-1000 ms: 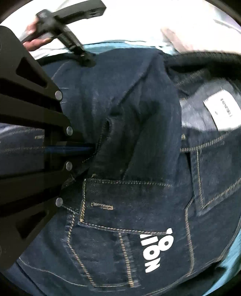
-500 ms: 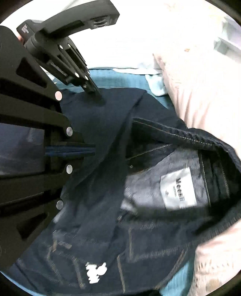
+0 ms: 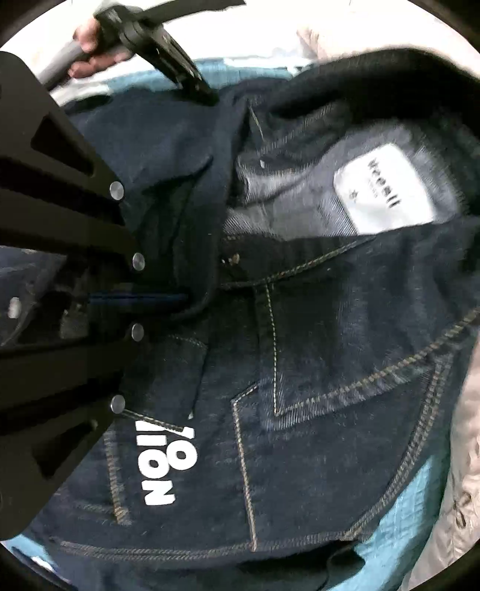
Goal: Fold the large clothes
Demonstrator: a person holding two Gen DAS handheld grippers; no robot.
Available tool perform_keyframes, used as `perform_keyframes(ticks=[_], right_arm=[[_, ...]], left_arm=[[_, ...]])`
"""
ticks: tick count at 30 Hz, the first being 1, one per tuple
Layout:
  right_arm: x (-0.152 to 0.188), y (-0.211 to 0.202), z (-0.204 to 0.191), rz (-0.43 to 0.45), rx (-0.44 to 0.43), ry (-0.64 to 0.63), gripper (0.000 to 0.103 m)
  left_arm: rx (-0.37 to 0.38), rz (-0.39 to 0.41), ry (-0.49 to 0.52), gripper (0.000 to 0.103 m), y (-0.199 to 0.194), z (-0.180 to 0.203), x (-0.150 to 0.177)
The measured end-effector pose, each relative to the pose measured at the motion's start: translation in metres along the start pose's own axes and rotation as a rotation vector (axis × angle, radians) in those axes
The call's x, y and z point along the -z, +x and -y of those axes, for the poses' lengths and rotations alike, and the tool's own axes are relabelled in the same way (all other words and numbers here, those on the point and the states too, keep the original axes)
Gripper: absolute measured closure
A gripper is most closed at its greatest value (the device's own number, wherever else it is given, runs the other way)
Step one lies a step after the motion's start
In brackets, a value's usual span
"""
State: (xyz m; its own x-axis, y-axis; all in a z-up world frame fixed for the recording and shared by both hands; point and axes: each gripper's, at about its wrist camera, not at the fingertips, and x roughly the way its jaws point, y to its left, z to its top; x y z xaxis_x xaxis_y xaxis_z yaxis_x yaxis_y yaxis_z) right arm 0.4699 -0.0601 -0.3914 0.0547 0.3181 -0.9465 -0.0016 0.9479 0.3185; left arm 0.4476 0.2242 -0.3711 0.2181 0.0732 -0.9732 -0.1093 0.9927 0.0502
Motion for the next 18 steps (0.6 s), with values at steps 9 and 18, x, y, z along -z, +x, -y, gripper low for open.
perform_keyframes(ticks=[9, 18], right_arm=[[0.009, -0.048, -0.003, 0.044, 0.007, 0.012, 0.103], [0.060, -0.144, -0.015, 0.177, -0.006, -0.060, 0.095]], left_arm=[[-0.092, -0.028, 0.032, 0.100, -0.032, 0.015, 0.000], [-0.039, 0.080, 0.040, 0.072, -0.125, 0.043, 0.045]])
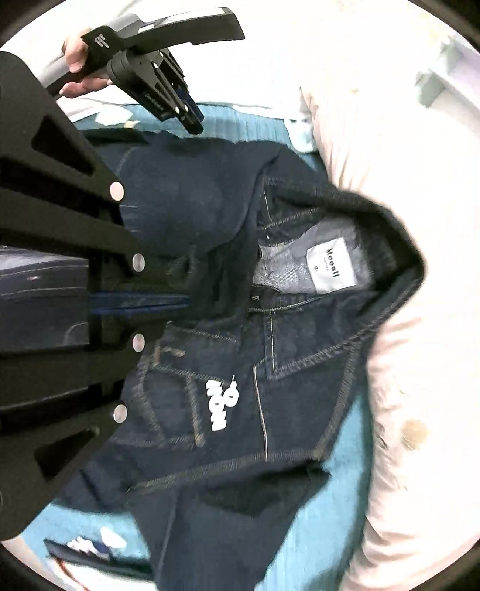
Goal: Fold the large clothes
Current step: 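Move the right tool to the other denim sleeve cuff and grasp it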
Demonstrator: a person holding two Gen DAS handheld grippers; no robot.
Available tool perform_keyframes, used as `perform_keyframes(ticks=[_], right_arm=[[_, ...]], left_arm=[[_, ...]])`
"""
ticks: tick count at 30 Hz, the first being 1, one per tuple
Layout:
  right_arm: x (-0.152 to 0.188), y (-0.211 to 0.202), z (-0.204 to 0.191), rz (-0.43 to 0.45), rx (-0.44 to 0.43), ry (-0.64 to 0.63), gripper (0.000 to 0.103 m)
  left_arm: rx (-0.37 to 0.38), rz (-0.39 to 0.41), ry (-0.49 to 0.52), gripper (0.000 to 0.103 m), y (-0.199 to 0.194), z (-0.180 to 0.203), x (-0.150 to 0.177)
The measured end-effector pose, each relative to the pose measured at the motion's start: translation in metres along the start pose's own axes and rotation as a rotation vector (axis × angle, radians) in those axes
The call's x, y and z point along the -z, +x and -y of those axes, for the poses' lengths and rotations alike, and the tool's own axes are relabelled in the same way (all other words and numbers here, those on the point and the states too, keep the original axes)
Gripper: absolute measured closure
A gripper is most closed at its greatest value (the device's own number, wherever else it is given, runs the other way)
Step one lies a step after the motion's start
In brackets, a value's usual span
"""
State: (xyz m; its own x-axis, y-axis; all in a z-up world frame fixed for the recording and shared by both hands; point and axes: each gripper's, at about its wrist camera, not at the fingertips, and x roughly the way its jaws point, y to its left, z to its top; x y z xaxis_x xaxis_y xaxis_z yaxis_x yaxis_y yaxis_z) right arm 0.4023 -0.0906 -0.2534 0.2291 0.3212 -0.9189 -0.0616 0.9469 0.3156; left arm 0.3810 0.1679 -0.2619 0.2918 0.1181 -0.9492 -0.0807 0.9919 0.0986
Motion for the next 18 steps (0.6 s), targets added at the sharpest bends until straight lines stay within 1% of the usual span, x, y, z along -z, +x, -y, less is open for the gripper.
perform_keyframes(ticks=[1, 2, 3, 4, 6, 7, 10, 13, 16, 18], right_arm=[[0.008, -0.009, -0.002, 0.011, 0.005, -0.006, 0.086], [0.012, -0.019, -0.001, 0.026, 0.010, -0.011, 0.078], [0.019, -0.026, -0.006, 0.044, 0.013, -0.012, 0.058], [0.027, -0.036, -0.006, 0.063, 0.016, -0.010, 0.052], [0.041, -0.045, -0.015, 0.090, 0.014, -0.013, 0.049], [0.049, -0.053, -0.017, 0.099, 0.009, -0.023, 0.046], [0.068, -0.074, -0.013, 0.135, 0.018, -0.027, 0.039], [0.085, -0.095, -0.006, 0.155, 0.001, -0.024, 0.038], [0.099, -0.110, 0.003, 0.169, 0.011, -0.015, 0.038], [0.106, -0.120, 0.012, 0.177, 0.008, -0.004, 0.038]], left_arm=[[0.002, 0.012, -0.002, 0.070, -0.003, 0.015, 0.009], [0.004, 0.024, -0.006, 0.066, -0.015, 0.021, 0.014], [0.012, 0.034, -0.014, 0.062, -0.026, 0.026, 0.020], [0.021, 0.044, -0.019, 0.056, -0.029, 0.024, 0.018], [0.036, 0.083, -0.028, 0.056, -0.057, 0.032, 0.035], [0.041, 0.092, -0.029, 0.055, -0.060, 0.033, 0.039], [0.068, 0.123, -0.036, 0.047, -0.089, 0.043, 0.053], [0.087, 0.142, -0.021, 0.040, -0.108, 0.055, 0.065], [0.073, 0.163, 0.021, 0.041, -0.126, 0.075, 0.077], [0.082, 0.171, 0.033, 0.041, -0.134, 0.086, 0.082]])
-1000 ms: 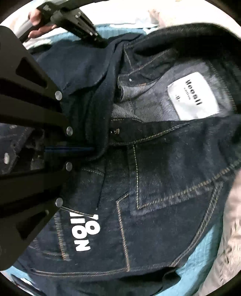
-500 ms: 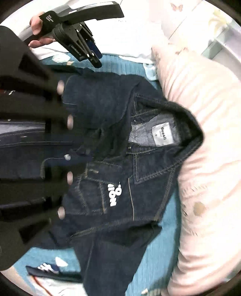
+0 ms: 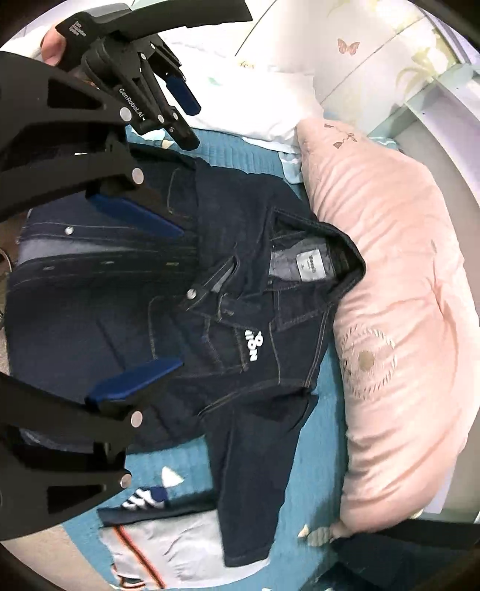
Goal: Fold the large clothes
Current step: 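Move the right tool to the other denim sleeve cuff and grasp it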
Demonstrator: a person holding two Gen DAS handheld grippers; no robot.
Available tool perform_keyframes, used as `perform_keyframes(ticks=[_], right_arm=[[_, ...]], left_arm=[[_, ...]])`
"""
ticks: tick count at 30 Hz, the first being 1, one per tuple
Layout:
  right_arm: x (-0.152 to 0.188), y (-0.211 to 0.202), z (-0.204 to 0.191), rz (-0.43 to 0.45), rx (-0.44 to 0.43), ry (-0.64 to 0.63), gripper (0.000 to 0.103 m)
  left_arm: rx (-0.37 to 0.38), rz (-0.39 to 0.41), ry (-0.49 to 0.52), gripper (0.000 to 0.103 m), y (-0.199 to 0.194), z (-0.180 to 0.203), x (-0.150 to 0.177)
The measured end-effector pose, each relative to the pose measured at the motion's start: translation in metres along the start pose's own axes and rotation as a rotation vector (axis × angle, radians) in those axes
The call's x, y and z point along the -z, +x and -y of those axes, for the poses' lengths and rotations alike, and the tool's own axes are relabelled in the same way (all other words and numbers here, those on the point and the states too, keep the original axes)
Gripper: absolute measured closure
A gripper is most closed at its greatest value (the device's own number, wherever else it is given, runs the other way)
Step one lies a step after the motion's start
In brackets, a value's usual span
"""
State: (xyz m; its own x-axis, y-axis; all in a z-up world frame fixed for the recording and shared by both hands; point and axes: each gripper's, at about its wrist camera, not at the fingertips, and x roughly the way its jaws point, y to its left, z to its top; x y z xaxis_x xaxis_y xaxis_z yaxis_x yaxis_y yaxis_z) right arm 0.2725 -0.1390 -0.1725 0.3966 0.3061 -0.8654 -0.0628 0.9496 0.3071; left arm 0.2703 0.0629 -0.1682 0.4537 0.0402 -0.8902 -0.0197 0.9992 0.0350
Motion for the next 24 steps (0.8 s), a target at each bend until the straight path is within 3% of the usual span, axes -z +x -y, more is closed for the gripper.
perform_keyframes(ticks=[10, 16, 19, 22, 24], right_arm=[[0.018, -0.039, 0.070, 0.045, 0.049, 0.072, 0.038], [0.021, -0.049, 0.131, 0.064, 0.070, 0.166, 0.037], [0.019, -0.049, 0.161, 0.066, 0.078, 0.218, 0.037], [0.014, -0.046, 0.192, 0.056, 0.101, 0.269, 0.037], [0.008, -0.046, 0.214, 0.058, 0.112, 0.294, 0.037]], left_arm=[[0.058, 0.020, 0.046, 0.041, -0.021, 0.068, 0.004], [0.142, -0.002, 0.050, 0.042, -0.008, 0.104, -0.008], [0.161, -0.046, 0.049, 0.053, 0.010, 0.123, -0.018], [0.197, -0.059, 0.039, 0.054, 0.021, 0.137, -0.027], [0.215, -0.085, 0.040, 0.062, 0.036, 0.150, -0.035]])
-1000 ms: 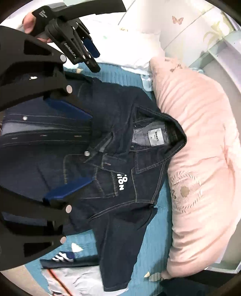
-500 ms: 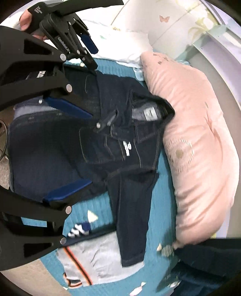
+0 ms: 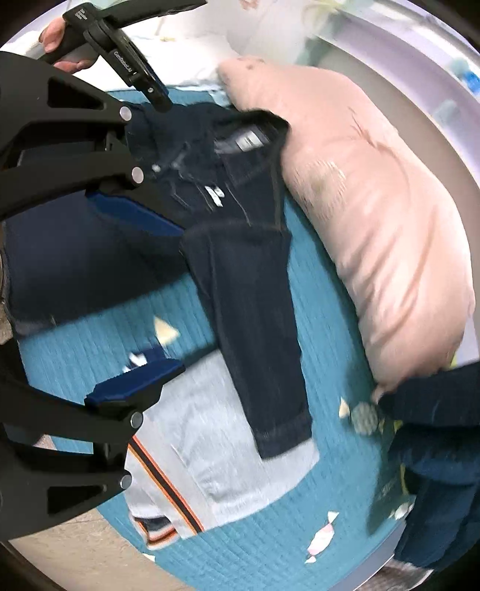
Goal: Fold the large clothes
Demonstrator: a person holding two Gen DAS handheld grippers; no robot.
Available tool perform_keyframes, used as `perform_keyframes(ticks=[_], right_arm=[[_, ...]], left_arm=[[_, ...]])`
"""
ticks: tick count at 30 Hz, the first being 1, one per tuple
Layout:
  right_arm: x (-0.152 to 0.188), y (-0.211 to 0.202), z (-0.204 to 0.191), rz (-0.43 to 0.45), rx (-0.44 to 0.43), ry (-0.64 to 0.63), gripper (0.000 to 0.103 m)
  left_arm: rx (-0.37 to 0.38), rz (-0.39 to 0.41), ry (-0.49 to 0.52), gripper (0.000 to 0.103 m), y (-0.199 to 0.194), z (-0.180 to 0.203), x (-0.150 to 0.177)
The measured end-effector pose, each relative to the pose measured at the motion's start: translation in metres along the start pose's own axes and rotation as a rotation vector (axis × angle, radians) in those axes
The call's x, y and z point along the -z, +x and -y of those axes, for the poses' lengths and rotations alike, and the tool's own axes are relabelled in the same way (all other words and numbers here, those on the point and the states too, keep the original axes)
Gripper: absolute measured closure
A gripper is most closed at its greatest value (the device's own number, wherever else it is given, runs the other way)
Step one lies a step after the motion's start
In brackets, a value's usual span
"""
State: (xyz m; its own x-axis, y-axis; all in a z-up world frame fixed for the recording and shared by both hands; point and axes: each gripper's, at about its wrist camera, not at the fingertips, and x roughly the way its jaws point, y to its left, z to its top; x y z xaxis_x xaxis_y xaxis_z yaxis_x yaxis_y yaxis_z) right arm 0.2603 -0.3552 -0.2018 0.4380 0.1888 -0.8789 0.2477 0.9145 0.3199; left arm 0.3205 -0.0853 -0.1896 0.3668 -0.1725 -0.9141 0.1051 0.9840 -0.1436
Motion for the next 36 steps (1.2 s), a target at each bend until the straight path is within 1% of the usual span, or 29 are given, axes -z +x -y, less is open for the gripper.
perform_keyframes(ticks=[2, 6, 8, 10, 13, 14, 16, 19, 22, 23, 24, 25, 26, 27, 28, 29, 30, 31, 32, 33, 36], right_arm=[[-0.010, 0.002, 0.017, 0.002, 0.011, 0.023, 0.037], [-0.037, 0.011, 0.063, 0.006, 0.038, 0.099, 0.035], [-0.047, 0.018, 0.083, 0.002, 0.053, 0.132, 0.034], [-0.054, 0.027, 0.100, -0.016, 0.064, 0.160, 0.033], [-0.064, 0.045, 0.128, -0.040, 0.083, 0.209, 0.031], [-0.066, 0.049, 0.134, -0.046, 0.091, 0.219, 0.030], [-0.069, 0.063, 0.149, -0.070, 0.099, 0.256, 0.029], [-0.070, 0.084, 0.166, -0.107, 0.080, 0.309, 0.029], [-0.070, 0.105, 0.177, -0.125, 0.025, 0.359, 0.029], [-0.071, 0.112, 0.180, -0.127, 0.005, 0.382, 0.029], [-0.072, 0.117, 0.182, -0.124, -0.007, 0.407, 0.029], [-0.071, 0.127, 0.188, -0.118, -0.033, 0.456, 0.027], [-0.071, 0.134, 0.191, -0.118, -0.036, 0.488, 0.027], [-0.070, 0.137, 0.192, -0.113, -0.023, 0.509, 0.028], [-0.070, 0.136, 0.188, -0.093, 0.004, 0.518, 0.036], [-0.072, 0.133, 0.181, -0.075, 0.012, 0.505, 0.046], [-0.073, 0.131, 0.174, -0.059, -0.008, 0.486, 0.059], [-0.074, 0.127, 0.168, -0.024, -0.065, 0.482, 0.064], [-0.075, 0.124, 0.164, 0.000, -0.107, 0.495, 0.064], [-0.076, 0.124, 0.162, 0.001, -0.121, 0.500, 0.065], [-0.085, 0.132, 0.153, -0.029, -0.170, 0.497, 0.063]], left_arm=[[0.011, -0.030, 0.002, 0.072, 0.015, 0.008, -0.008], [0.027, -0.050, -0.008, 0.075, 0.046, 0.022, -0.027], [0.023, -0.084, -0.023, 0.083, 0.063, 0.024, -0.035], [0.033, -0.114, -0.048, 0.088, 0.081, 0.023, -0.042], [0.071, -0.158, -0.068, 0.090, 0.108, 0.024, -0.052], [0.067, -0.174, -0.072, 0.096, 0.120, 0.025, -0.055], [0.071, -0.203, -0.083, 0.102, 0.139, 0.025, -0.058], [0.080, -0.238, -0.115, 0.103, 0.166, 0.023, -0.063], [0.120, -0.277, -0.144, 0.103, 0.197, 0.022, -0.068], [0.123, -0.301, -0.153, 0.103, 0.208, 0.021, -0.068], [0.115, -0.342, -0.155, 0.103, 0.224, 0.019, -0.066], [0.102, -0.360, -0.158, 0.103, 0.234, 0.018, -0.064], [0.101, -0.366, -0.171, 0.102, 0.246, 0.015, -0.062], [0.103, -0.361, -0.188, 0.102, 0.247, 0.013, -0.061], [0.102, -0.366, -0.207, 0.102, 0.247, 0.011, -0.062], [0.097, -0.369, -0.195, 0.102, 0.248, 0.013, -0.062], [0.090, -0.371, -0.168, 0.102, 0.248, 0.015, -0.063], [0.084, -0.372, -0.155, 0.102, 0.248, 0.016, -0.063], [0.081, -0.372, -0.154, 0.102, 0.248, 0.016, -0.063], [0.080, -0.368, -0.154, 0.102, 0.247, 0.016, -0.062], [0.070, -0.347, -0.141, 0.102, 0.247, 0.021, -0.059]])
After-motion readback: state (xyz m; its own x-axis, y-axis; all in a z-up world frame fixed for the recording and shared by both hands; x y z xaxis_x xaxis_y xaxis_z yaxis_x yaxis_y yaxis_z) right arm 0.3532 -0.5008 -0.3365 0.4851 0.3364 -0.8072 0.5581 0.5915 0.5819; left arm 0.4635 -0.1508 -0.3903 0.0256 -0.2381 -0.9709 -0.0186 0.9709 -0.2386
